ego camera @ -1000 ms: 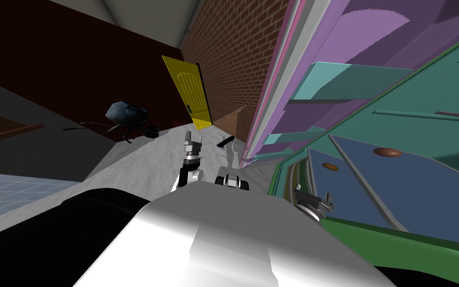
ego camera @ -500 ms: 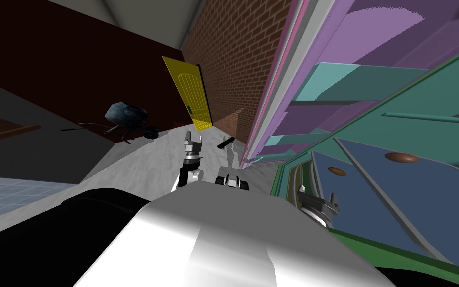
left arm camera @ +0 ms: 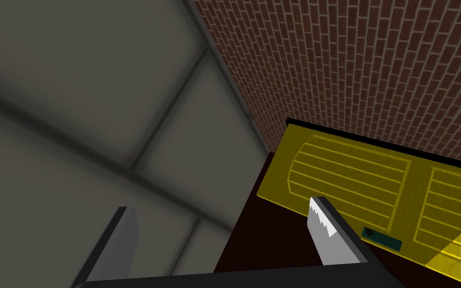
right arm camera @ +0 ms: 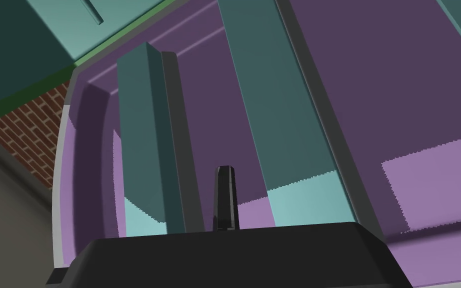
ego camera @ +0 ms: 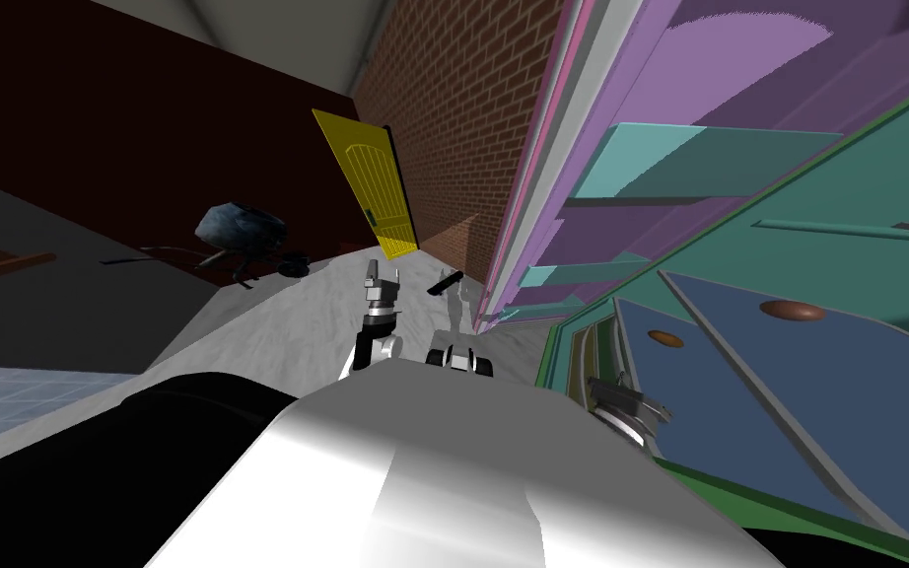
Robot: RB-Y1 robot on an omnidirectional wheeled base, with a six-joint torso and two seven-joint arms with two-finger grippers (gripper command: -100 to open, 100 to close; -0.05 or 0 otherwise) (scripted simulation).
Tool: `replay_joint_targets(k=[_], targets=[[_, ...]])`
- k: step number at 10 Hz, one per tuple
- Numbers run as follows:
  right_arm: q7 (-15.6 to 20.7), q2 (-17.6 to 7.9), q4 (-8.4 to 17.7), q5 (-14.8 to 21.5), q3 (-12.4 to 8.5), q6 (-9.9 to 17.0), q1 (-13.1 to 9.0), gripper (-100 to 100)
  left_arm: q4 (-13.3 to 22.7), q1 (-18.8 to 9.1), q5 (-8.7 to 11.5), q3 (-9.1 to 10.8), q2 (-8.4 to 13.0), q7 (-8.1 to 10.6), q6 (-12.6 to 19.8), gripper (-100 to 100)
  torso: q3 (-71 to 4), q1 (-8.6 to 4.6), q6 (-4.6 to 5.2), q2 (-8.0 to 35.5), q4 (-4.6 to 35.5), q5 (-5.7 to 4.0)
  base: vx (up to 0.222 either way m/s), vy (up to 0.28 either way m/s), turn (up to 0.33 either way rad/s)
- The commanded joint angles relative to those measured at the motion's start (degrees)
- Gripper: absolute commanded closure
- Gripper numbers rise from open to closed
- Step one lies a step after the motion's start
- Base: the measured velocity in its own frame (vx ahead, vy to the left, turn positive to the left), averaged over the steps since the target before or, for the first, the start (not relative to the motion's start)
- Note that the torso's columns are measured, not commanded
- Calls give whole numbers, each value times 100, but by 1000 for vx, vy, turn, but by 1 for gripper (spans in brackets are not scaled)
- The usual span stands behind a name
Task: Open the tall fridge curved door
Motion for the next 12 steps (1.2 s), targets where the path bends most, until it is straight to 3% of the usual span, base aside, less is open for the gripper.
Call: replay_joint_targets(k=[1,2,3,4,5,6,7,8,9,11,12], targets=[[374,55,103,-88,78,40,-268,100,0,-1,0,-1,0,0,0,0,-4,-1,-4,-5,-2,1,4,30,17],[574,151,234,-315,204,85,-520,100,0,-1,0,-1,0,0,0,0,-6,-16,-3,-7,-3,-3,13,43,-131],[713,151,234,-315,204,85,-657,100,0,0,0,0,0,0,0,0,-8,-17,0,-11,-4,-5,13,44,-82],[867,151,234,-315,204,85,-657,100,0,-1,0,0,0,0,0,0,-9,-19,-4,-11,-4,-4,9,17,9],[1048,247,364,-541,330,130,-900,100,0,-1,0,0,0,0,0,0,-6,-27,-3,-8,-3,-7,13,30,-161],[1204,247,364,-541,330,130,-1046,100,0,0,0,0,0,0,0,0,-6,-20,0,-9,-3,-6,10,36,-76],[1359,247,364,-541,330,130,-1046,100,0,-1,0,0,0,0,0,0,-6,-16,-4,-7,-3,-4,7,18,22],[1518,343,495,-767,456,174,-1323,100,0,-1,0,0,0,0,0,0,-5,-20,-3,-5,-2,-5,14,35,-106],[1660,343,495,-767,456,174,-1435,100,0,0,0,0,0,0,0,0,-6,-14,-1,-9,-3,-4,9,41,-92],[1852,343,495,-767,456,174,-1435,100,0,-1,0,0,0,0,0,0,-5,-22,-3,-6,-2,-5,4,14,-5],[2077,440,626,-993,583,219,-1707,100,0,-1,0,0,0,0,0,0,-5,-27,-2,-5,-2,-7,12,23,-118]])
